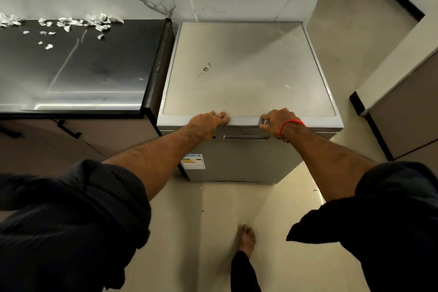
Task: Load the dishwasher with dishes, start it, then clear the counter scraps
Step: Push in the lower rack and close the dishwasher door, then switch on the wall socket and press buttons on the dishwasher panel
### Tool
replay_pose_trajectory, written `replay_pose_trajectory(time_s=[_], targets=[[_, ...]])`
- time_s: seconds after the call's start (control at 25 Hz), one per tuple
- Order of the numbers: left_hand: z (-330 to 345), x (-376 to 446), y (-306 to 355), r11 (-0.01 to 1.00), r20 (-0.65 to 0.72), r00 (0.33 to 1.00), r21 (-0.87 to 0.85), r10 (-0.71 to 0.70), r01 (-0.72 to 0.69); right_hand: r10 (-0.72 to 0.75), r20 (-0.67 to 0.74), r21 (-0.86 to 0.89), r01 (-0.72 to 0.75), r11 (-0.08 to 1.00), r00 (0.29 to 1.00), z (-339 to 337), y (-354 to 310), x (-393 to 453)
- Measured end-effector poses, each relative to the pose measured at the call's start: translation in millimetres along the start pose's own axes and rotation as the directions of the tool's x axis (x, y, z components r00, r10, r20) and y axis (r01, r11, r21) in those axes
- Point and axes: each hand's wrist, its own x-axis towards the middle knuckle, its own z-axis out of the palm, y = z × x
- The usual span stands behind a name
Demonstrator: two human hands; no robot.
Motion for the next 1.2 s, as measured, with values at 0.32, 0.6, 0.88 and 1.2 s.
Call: replay_pose_trajectory(time_s=[0.32, 0.6, 0.88, 1.2], targets=[[-31.0, 10.1, -6.2, 0.939, 0.139, 0.988, -0.326, -0.065, 0.108, -0.023, 0.231, -0.070, 0.040, 0.997, 0.973, -57.7, -0.8, 40.0], [-40.6, 21.9, -34.3, 0.763, -0.044, 0.972, -0.628, -0.233, 0.155, -0.080, 0.172, -0.034, 0.087, 0.996, 0.982, -65.7, -29.7, 72.5], [-105.9, 62.5, -153.1, 0.834, -0.348, 0.851, -0.525, -0.393, 0.170, -0.196, -0.064, 0.318, 0.206, 0.925, 0.978, -136.8, -108.4, 152.8], [-255.2, 133.6, -326.8, 0.914, -0.555, 0.745, -0.360, -0.370, 0.186, -0.239, -0.412, 0.353, 0.396, 0.848, 0.879, -248.9, -220.2, 255.6]])
